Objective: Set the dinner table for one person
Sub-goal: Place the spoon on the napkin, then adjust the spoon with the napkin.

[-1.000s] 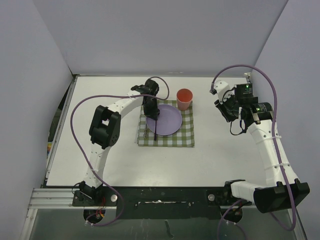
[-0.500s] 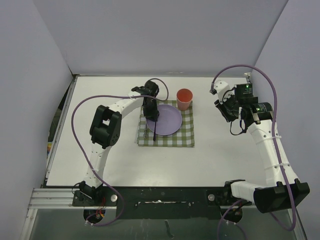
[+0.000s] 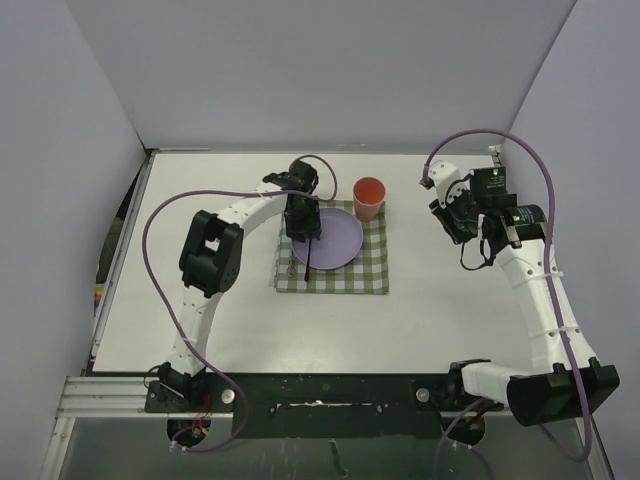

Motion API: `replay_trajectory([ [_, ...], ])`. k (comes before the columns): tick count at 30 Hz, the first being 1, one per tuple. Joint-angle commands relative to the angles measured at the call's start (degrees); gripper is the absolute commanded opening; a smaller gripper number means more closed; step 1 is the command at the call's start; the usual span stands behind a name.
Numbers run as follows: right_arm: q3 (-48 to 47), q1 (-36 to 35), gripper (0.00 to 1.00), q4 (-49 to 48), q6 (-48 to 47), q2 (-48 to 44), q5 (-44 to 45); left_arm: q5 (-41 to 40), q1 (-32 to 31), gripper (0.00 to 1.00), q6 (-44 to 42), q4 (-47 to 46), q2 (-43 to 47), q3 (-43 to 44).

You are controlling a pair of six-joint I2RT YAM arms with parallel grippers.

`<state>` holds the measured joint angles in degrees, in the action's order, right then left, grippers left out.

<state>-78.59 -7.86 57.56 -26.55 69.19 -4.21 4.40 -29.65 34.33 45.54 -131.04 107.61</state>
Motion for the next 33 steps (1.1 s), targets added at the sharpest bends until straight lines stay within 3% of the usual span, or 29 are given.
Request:
replay_trajectory([
  [1,-1.5,0.2,0.21,-0.8,0.0,-1.9,-1.5,-4.3,0.1,0.45,-0.9,-0.6,4.5,-1.1],
  [21,-4.9,-0.6,0.23,-1.0,1.8,-0.9,-2.8,-7.0,-1.7,0.45,-2.0,-1.5,17.4,-3.3],
  [27,-12.4,-8.2,0.23,4.9,9.1,9.0,-6.5,-13.3,-2.6,0.46,-6.1,4.9,29.1,-3.9],
  [30,-8.8,-18.3,0.24,1.6,6.5,12.7,6.0,-16.9,-0.4,0.46,-6.1,13.3,35.2,-6.9],
  [33,-6.8,-27.4,0.27,-1.9,6.2,17.7,14.9,-20.5,1.1,0.46,-4.1,15.1,44.0,-17.8],
])
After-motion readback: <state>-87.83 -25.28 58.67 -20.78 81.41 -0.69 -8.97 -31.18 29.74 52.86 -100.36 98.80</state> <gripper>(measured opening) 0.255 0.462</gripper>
